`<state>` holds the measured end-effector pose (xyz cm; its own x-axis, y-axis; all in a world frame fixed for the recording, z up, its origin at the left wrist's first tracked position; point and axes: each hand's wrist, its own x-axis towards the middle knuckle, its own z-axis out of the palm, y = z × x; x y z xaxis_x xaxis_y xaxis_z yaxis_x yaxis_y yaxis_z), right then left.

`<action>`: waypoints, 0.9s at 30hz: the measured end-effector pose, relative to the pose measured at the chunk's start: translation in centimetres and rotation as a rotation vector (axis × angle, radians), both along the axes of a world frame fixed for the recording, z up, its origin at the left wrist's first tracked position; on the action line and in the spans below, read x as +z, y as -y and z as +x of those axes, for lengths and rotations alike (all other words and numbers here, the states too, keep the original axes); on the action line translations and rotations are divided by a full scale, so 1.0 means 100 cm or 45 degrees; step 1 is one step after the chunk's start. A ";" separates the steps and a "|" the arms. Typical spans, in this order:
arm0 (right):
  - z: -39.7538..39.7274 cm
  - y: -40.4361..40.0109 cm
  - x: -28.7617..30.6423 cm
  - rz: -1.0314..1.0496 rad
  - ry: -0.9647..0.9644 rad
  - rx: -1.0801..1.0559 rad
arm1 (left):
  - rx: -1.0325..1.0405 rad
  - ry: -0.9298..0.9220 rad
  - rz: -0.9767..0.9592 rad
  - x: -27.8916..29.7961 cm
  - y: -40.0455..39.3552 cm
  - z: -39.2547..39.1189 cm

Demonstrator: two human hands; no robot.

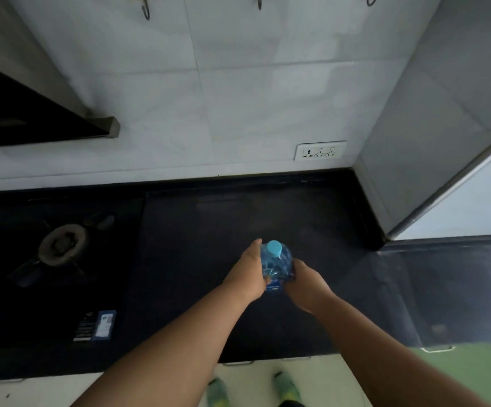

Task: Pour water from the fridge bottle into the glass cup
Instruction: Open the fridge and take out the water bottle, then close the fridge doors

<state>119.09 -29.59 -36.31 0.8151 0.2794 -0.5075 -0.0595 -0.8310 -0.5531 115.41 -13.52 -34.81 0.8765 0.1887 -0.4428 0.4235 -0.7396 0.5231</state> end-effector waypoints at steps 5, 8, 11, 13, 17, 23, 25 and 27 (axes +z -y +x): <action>0.011 0.005 0.020 -0.069 0.067 0.196 | 0.060 -0.080 -0.102 0.022 0.000 -0.010; 0.018 0.013 0.033 0.020 0.103 0.170 | 0.061 -0.028 -0.043 0.046 -0.002 -0.020; 0.018 0.019 0.057 0.172 0.124 0.148 | 0.127 0.016 -0.024 0.079 -0.006 -0.033; 0.017 0.022 0.080 0.267 0.177 0.160 | 0.183 0.070 -0.083 0.104 -0.008 -0.047; 0.014 0.010 0.126 0.393 0.368 0.333 | 0.328 0.225 -0.060 0.147 -0.019 -0.087; -0.010 -0.049 0.173 0.594 0.388 0.732 | 0.700 0.434 0.135 0.191 -0.042 -0.162; -0.027 -0.073 0.182 0.602 0.386 0.886 | 0.844 0.463 0.227 0.202 -0.046 -0.196; -0.048 -0.096 0.189 0.589 0.407 1.054 | 0.997 0.457 0.283 0.213 -0.047 -0.233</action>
